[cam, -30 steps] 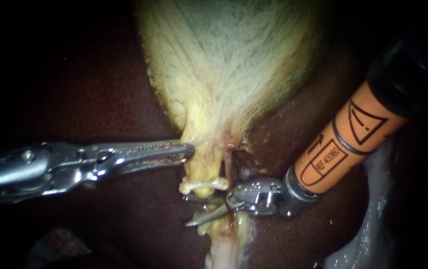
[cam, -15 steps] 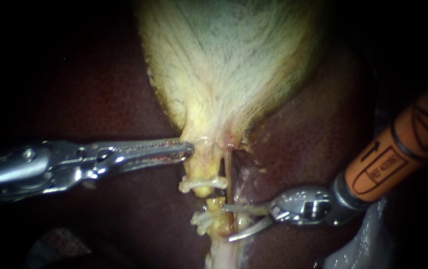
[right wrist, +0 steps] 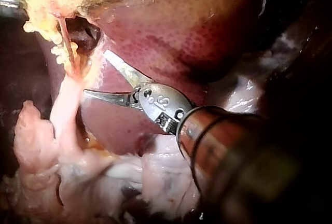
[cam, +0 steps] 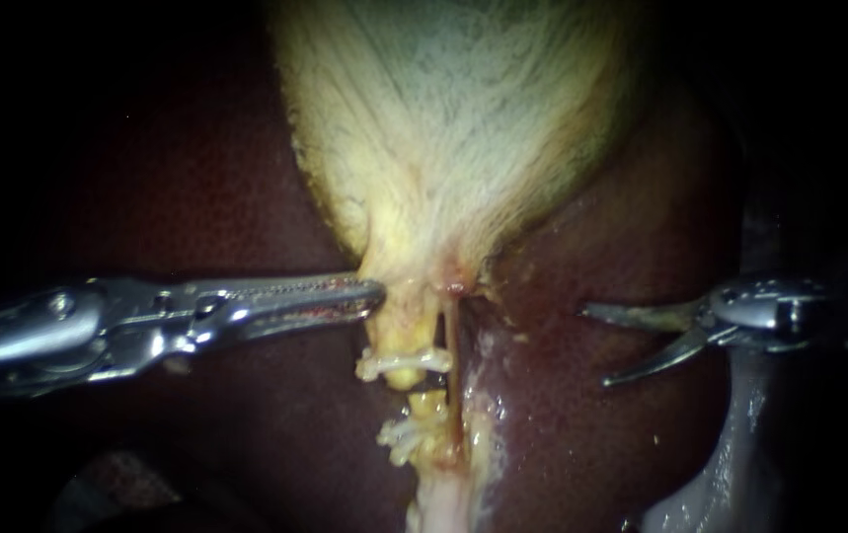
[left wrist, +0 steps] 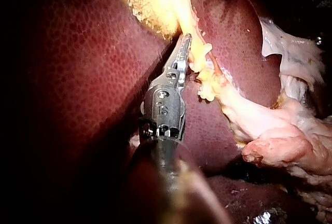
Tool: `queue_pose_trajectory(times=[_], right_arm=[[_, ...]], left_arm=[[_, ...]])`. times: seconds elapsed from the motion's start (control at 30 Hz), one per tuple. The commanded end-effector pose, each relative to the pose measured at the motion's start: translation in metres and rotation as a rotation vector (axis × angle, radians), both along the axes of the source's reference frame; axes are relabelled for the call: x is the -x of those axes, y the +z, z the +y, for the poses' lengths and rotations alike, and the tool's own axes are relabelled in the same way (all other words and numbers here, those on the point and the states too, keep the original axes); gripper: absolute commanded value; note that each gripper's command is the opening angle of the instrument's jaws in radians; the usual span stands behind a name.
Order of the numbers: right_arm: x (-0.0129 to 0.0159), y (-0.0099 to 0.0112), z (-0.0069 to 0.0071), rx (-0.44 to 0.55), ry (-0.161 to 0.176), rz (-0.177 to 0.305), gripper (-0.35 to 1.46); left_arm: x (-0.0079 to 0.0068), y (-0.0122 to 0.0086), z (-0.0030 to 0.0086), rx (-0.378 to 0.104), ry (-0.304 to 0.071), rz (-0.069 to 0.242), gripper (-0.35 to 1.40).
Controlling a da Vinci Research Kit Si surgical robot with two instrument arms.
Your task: Go back from the cut left tube
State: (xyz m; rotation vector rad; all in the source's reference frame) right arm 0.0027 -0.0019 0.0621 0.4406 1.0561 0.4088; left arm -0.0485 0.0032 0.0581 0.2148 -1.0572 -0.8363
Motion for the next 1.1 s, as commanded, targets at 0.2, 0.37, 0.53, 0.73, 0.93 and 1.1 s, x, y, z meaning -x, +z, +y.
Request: queue_pose_trajectory(times=[0.2, 0.37, 0.53, 0.73, 0.93, 1.1], right_arm=[[-0.0002, 0.0002, 0.0000, 0.019, -0.009, 0.012, 1.11], [-0.0005, 0.0002, 0.0000, 0.030, -0.014, 0.013, 1.13], [-0.0008, 0.0002, 0.0000, 0.043, -0.022, 0.021, 1.18], [-0.0010, 0.0002, -0.0001, 0.042, -0.022, 0.024, 1.18], [-0.0010, 0.0002, -0.0001, 0.048, -0.025, 0.025, 1.20], [-0.0009, 0.0002, -0.0001, 0.047, -0.025, 0.025, 1.20]], left_arm=[[0.0007, 0.0014, -0.0005, 0.007, -0.001, 0.003, 0.00], [0.0020, 0.0035, -0.0011, 0.011, 0.010, 0.000, 0.00], [0.0028, 0.0045, -0.0014, 0.010, 0.021, 0.003, 0.00], [0.0032, 0.0044, -0.0016, 0.009, 0.024, 0.000, 0.00], [0.0032, 0.0043, -0.0017, 0.009, 0.024, 0.000, 0.00], [0.0032, 0.0043, -0.0017, 0.014, 0.027, 0.001, 0.00]])
